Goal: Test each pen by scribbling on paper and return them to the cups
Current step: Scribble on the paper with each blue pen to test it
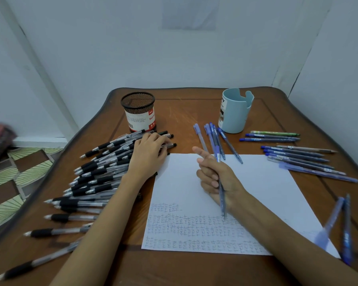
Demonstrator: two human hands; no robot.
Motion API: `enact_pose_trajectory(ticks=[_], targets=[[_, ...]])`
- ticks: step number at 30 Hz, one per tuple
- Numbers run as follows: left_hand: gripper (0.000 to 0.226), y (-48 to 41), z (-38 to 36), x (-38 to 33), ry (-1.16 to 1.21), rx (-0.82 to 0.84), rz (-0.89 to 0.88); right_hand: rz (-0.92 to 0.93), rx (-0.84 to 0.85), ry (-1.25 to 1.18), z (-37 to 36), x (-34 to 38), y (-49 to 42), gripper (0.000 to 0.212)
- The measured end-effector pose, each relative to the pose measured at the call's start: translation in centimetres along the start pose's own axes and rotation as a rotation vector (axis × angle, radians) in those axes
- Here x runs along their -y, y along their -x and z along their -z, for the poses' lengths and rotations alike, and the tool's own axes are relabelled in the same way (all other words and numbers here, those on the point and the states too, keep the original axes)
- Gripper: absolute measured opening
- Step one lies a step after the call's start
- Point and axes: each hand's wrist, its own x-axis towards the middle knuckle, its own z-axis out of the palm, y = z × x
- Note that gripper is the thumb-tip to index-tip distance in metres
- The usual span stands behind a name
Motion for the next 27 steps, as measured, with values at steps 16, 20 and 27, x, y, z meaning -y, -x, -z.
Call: enact_pose_trajectory(ticks=[16,20,27], targets=[[0.025,0.0,0.0,0.1,-0.007,0.001,0.006,0.159,0.053,0.503,-0.8,-1.4,0.8,0.022],[0.025,-0.1,0.0,0.0,-0.011,0.001,0.007,0.279,0.095,0.681,-1.3,-2.9,1.0,0.031],[0.025,-0.1,0.1,0.0,-0.019,0.011,0.007,0.361,0.105,0.844,-1.1,-2.8,1.1,0.039]])
